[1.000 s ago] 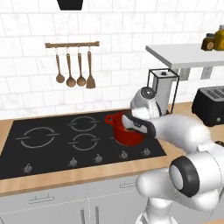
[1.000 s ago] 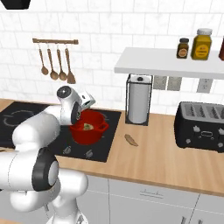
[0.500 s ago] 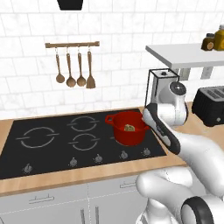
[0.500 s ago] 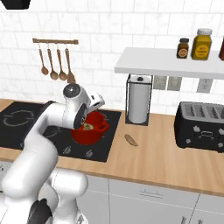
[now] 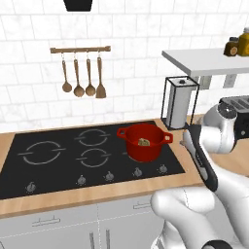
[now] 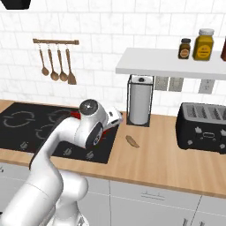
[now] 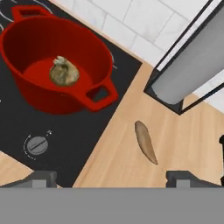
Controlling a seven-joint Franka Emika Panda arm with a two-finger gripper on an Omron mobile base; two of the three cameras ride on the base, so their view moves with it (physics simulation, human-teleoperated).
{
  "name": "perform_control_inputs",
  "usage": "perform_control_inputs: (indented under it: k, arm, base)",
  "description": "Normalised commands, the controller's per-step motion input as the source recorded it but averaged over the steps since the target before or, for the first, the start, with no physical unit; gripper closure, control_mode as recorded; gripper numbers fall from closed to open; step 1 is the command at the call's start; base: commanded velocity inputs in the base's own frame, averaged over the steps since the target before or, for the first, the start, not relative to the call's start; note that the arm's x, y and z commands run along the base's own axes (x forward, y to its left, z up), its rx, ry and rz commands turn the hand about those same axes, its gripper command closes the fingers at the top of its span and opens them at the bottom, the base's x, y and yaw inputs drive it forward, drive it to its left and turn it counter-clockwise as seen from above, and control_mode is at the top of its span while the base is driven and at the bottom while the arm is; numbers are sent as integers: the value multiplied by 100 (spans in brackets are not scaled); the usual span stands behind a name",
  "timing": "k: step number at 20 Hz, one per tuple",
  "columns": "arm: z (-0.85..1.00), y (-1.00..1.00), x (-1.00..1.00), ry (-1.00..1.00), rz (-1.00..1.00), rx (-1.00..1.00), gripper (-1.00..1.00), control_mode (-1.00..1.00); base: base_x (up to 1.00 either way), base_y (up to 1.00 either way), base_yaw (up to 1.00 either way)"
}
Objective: Put the onion and sweet potato in the pot. Retrieve the spatula and lightly stir the vegetables in the pot.
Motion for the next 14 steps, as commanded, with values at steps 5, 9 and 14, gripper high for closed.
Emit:
perform_control_inputs:
  k: [5,9,14]
  arm:
    - [-42,-95,27,14,-4,0,-100,-100]
    - [-41,-59,65,21,0,0,-100,-100]
    - [-33,-33,51,26,0,2,-100,-100]
  base:
    - [0,0,0]
    - [0,0,0]
    - [0,0,0]
